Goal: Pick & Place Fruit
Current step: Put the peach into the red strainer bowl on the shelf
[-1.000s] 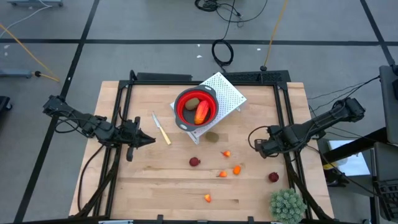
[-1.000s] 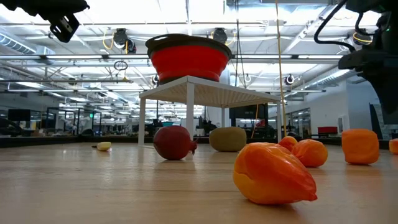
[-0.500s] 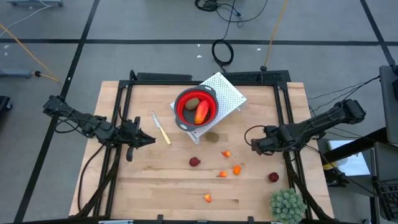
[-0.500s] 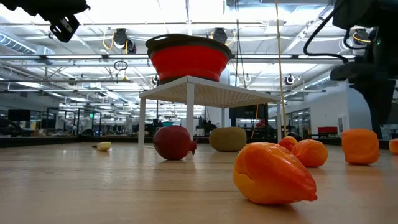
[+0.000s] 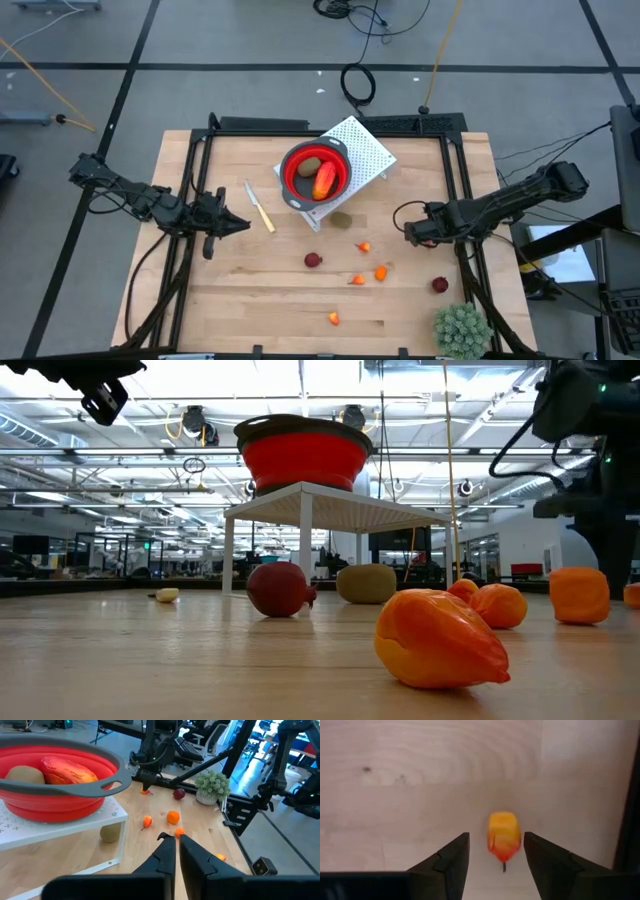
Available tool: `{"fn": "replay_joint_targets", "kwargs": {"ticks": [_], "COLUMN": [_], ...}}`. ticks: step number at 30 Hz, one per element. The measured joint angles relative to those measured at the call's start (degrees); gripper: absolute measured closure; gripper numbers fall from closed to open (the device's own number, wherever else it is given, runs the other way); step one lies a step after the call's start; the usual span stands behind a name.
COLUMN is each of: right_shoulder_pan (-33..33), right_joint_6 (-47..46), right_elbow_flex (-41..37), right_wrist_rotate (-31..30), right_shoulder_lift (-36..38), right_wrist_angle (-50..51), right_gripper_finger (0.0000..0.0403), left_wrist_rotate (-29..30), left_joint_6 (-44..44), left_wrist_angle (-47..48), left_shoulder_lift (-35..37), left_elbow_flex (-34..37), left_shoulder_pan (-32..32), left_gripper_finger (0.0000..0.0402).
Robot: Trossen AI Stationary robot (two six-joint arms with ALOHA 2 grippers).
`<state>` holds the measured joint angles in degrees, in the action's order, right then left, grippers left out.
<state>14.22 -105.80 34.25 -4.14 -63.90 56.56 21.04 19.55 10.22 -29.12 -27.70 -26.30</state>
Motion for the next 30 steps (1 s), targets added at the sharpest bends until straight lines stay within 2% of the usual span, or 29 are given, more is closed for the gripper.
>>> {"fn": "replay_joint_targets", "kwargs": {"ticks": [8,13,21,30], "right_shoulder_pan": [-1.14,-1.14,-1.14,-1.14], "right_joint_6": [0.14,0.17,1.03,2.53], "right_elbow_flex": [-4.74,-4.87,-4.98,-4.89], "right_wrist_rotate": [4.33,4.3,4.22,2.81], "right_shoulder_lift": [0.05,0.07,0.04,0.47], "right_wrist_angle": [-8.72,-9.52,-11.07,-23.7], "right_gripper_finger": [0.0233,0.025,0.0293,0.0321], "left_wrist_rotate": [0.0,0.0,0.02,0.02], "left_joint_6": [0.04,0.06,0.02,0.09], "left_wrist_angle": [-0.28,-0.39,-0.46,-0.53], "left_shoulder_lift": [0.0,0.0,0.0,0.0], "left_elbow_flex": [0.0,0.0,0.0,0.0], "left_shoulder_pan": [-0.01,0.02,0.0,-0.01], "left_gripper_finger": [0.0389,0.0399,0.0378,0.0399]}}
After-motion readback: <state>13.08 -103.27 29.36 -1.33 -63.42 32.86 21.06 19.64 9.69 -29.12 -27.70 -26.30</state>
